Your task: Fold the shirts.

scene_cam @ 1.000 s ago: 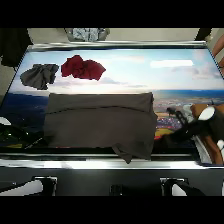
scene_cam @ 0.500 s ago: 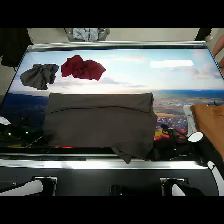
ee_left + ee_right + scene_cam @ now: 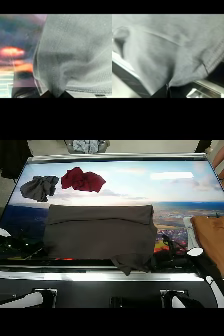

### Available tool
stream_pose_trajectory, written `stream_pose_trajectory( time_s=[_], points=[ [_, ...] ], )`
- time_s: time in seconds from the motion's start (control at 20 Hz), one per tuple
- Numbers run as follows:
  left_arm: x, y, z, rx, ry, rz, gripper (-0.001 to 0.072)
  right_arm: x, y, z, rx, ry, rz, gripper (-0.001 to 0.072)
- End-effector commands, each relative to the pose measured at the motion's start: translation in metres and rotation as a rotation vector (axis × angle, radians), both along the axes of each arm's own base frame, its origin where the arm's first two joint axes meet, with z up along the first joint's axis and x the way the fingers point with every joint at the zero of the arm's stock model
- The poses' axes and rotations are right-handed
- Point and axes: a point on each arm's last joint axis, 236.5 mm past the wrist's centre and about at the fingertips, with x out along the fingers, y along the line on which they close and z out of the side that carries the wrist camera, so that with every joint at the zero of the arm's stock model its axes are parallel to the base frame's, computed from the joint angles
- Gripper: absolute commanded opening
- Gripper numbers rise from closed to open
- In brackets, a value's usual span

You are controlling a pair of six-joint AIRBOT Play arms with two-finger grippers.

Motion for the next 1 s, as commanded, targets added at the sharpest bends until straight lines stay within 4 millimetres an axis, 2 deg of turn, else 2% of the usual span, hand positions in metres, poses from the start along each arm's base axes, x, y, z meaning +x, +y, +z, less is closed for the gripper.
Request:
stream_pose_trajectory(
  time_s=[0.0,0.1,0.25,0.3,0.4,0.55,0.75,0.85,0.95],
  points=[
    [0.022,0.011,0.014,0.032,-0.08,-0.013,0.0036,0.01,0.007,0.031,0.061,-0.056,0.055,0.0049],
    [0.045,0.023,0.042,0.081,-0.172,-0.011,0.0033,0.033,-0.006,0.058,0.005,-0.138,0.104,0.0049],
    [0.081,0.028,0.081,0.102,-0.286,0.02,0.0032,0.086,-0.049,0.096,-0.207,-0.267,0.09,0.0047],
    [0.092,0.025,0.087,0.107,-0.31,0.0,0.0032,0.105,-0.056,0.107,-0.23,-0.3,0.084,0.0047],
    [0.119,0.014,0.091,0.11,-0.337,-0.061,0.0032,0.144,-0.061,0.113,-0.211,-0.331,0.067,0.0047],
    [0.176,0.006,0.094,0.118,-0.376,-0.103,0.0033,0.218,-0.077,0.108,-0.211,-0.388,-0.022,0.0047],
    [0.253,0.011,0.088,0.127,-0.428,-0.084,0.0035,0.298,-0.066,0.085,-0.198,-0.449,-0.051,0.0048],
    [0.276,0.012,0.076,0.127,-0.43,-0.068,0.0035,0.336,-0.065,0.075,-0.231,-0.504,-0.098,0.0048],
    [0.283,0.015,0.057,0.119,-0.405,-0.057,0.0037,0.353,-0.071,0.058,-0.243,-0.489,-0.166,0.0048]
  ],
)
